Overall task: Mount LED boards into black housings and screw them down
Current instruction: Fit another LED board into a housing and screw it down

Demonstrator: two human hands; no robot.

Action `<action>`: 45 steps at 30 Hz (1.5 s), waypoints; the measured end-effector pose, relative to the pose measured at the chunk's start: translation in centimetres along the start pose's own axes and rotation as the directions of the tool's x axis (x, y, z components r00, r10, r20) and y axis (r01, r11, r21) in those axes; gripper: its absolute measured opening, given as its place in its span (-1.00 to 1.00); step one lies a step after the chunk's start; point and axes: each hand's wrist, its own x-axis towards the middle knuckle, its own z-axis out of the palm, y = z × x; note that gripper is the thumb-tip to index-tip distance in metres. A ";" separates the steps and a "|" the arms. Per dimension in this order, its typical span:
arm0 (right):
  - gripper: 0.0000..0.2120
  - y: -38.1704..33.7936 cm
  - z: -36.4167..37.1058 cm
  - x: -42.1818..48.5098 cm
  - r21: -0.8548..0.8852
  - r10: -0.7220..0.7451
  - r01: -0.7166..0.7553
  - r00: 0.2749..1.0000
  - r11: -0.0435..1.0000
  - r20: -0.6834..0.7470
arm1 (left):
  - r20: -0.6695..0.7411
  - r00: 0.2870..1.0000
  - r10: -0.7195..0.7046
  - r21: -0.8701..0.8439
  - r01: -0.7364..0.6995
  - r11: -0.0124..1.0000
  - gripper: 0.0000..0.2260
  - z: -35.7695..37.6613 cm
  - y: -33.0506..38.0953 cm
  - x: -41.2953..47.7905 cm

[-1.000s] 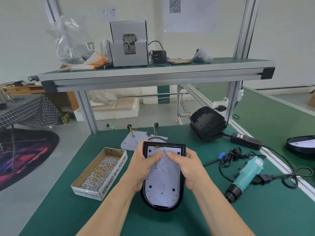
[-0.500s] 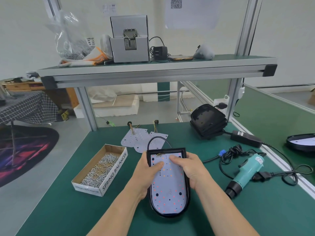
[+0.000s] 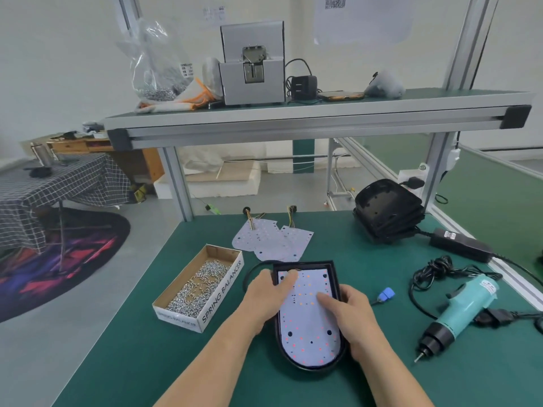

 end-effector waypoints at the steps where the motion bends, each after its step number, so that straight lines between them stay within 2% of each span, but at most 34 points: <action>1: -0.95 0.0 0.0 0.0 0.009 -0.003 0.003 1.000 1.000 0.005 | -0.134 0.990 0.036 0.103 -0.022 0.994 -0.67 -1.1 0.1 0.3; 3: -0.95 0.1 0.0 0.0 0.023 -0.010 0.010 1.000 1.000 0.005 | -0.415 0.896 0.154 0.194 -0.078 0.978 -0.83 -4.7 0.1 1.0; 4: -0.95 0.2 0.0 0.0 0.026 -0.011 0.011 1.000 1.000 0.004 | -0.506 0.842 0.185 0.253 -0.060 0.966 -0.84 -6.7 -0.3 1.5; 5: -0.96 0.2 0.0 -0.1 0.025 -0.011 0.011 1.000 1.000 0.007 | -0.535 0.824 0.186 0.321 -0.006 0.947 -0.81 -8.7 -0.7 2.0; 6: -0.96 0.2 0.0 0.0 0.022 -0.011 0.011 1.000 1.000 0.009 | -0.496 0.854 0.156 0.405 0.068 0.912 -0.78 -10.4 -1.3 2.5; 8: -0.96 0.1 0.1 0.1 0.010 -0.012 0.012 1.000 1.000 0.009 | -0.264 0.964 0.008 0.648 0.172 0.742 -0.76 -12.8 -2.3 3.0; 9: -0.96 0.1 0.1 0.1 0.007 -0.014 0.014 1.000 1.000 0.007 | -0.156 0.986 -0.055 0.742 0.153 0.653 -0.75 -13.3 -2.9 3.2; 10: -0.96 0.1 0.1 0.1 0.007 -0.015 0.015 1.000 1.000 0.006 | -0.088 0.993 -0.072 0.787 0.114 0.606 -0.73 -13.5 -3.5 3.4; 13: -0.95 0.0 0.2 0.1 0.014 -0.003 0.003 1.000 1.000 0.006 | -0.071 0.997 0.022 0.766 0.040 0.642 -0.80 -13.7 -4.6 3.7; 18: -0.96 0.0 0.1 -0.2 0.018 0.012 -0.012 1.000 1.000 0.004 | -0.074 0.991 0.108 0.773 -0.012 0.635 -0.76 -13.8 -5.3 3.7; 22: -0.94 -0.2 0.1 -0.3 0.013 0.017 -0.017 1.000 1.000 0.004 | -0.167 0.975 0.149 0.731 0.021 0.682 -0.76 -13.9 -6.2 3.4; 26: -0.95 -0.4 0.0 -0.4 0.000 0.017 -0.017 1.000 1.000 0.001 | -0.272 0.958 0.095 0.585 0.086 0.807 -0.83 -14.0 -6.1 3.0; 30: -0.94 -0.2 -0.1 -0.4 0.005 0.029 -0.029 1.000 1.000 0.008 | -0.334 0.942 0.037 0.428 0.116 0.896 -0.72 -14.1 -6.3 3.1; 32: -0.94 -0.2 -0.1 -0.4 0.000 0.028 -0.028 1.000 1.000 0.004 | -0.335 0.941 -0.054 0.142 0.107 0.984 -0.72 -14.3 -6.1 3.1; 33: -0.94 -0.2 -0.1 -0.4 0.001 0.028 -0.028 1.000 1.000 0.002 | -0.315 0.940 -0.130 -0.091 0.107 0.990 -0.76 -14.4 -5.9 3.1; 34: -0.93 -0.2 -0.1 -0.3 0.003 0.026 -0.026 1.000 1.000 0.001 | -0.251 0.946 -0.207 -0.355 0.109 0.928 -0.82 -14.6 -5.4 3.0; 36: -0.90 -0.1 0.0 -0.3 0.000 0.020 -0.020 1.000 1.000 0.004 | -0.029 0.968 -0.251 -0.756 0.143 0.639 -0.93 -14.6 -4.3 2.5; 38: -0.86 -0.1 -0.1 -0.2 -0.005 0.012 -0.012 1.000 1.000 0.003 | 0.152 0.974 -0.170 -0.906 0.206 0.369 -0.92 -14.0 -3.2 1.7; 39: -0.86 -0.1 -0.1 -0.3 -0.008 0.010 -0.010 1.000 1.000 0.002 | 0.205 0.971 -0.126 -0.928 0.234 0.290 -0.89 -13.5 -2.7 1.4; 40: -0.87 -0.1 -0.1 -0.3 -0.010 0.009 -0.009 1.000 1.000 -0.001 | 0.242 0.966 -0.091 -0.934 0.258 0.248 -0.89 -12.8 -2.1 1.0; 43: -0.87 0.0 -0.1 -0.3 -0.014 0.015 -0.015 1.000 1.000 0.002 | 0.351 0.936 -0.030 -0.914 0.349 0.206 -0.97 -10.3 -0.6 -0.1; 45: -0.84 0.0 -0.2 -0.2 -0.021 0.017 -0.017 1.000 1.000 0.003 | 0.403 0.914 -0.050 -0.883 0.403 0.240 -0.98 -8.5 0.3 -0.7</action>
